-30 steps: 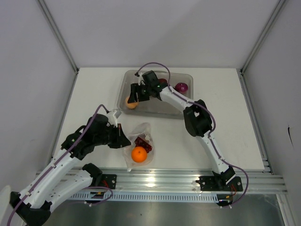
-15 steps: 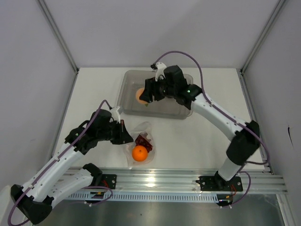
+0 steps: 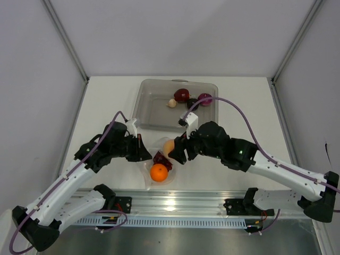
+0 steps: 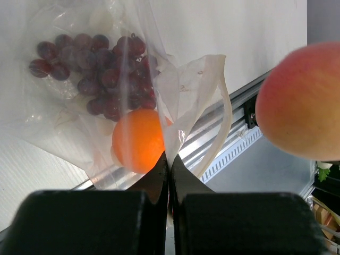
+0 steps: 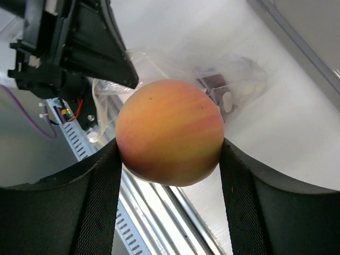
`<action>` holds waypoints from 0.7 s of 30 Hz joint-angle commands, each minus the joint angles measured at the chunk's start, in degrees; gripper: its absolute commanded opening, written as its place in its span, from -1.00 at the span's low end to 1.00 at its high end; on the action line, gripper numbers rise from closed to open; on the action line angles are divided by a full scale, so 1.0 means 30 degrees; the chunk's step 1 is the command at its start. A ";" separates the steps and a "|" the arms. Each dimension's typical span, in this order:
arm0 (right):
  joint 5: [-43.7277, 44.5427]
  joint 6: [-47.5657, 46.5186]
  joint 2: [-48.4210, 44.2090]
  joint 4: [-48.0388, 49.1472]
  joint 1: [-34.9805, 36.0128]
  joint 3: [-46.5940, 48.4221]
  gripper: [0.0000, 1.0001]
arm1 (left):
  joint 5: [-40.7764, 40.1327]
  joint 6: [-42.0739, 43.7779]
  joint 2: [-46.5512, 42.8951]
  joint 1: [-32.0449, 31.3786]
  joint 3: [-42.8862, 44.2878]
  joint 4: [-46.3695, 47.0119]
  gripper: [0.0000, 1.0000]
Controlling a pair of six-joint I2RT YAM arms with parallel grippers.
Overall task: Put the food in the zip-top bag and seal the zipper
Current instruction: Place the fake fruit in the zipper food storage bag.
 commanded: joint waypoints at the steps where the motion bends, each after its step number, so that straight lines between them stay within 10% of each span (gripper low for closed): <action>1: 0.0540 0.0789 -0.0680 0.0260 0.0448 -0.0716 -0.57 | 0.0417 -0.0116 -0.0051 0.0113 0.0859 0.0782 -0.99; 21: -0.1486 0.1756 0.2631 0.3392 0.1121 -0.1304 -0.53 | 0.1179 -0.0350 0.0007 0.0113 0.0947 0.0870 -0.99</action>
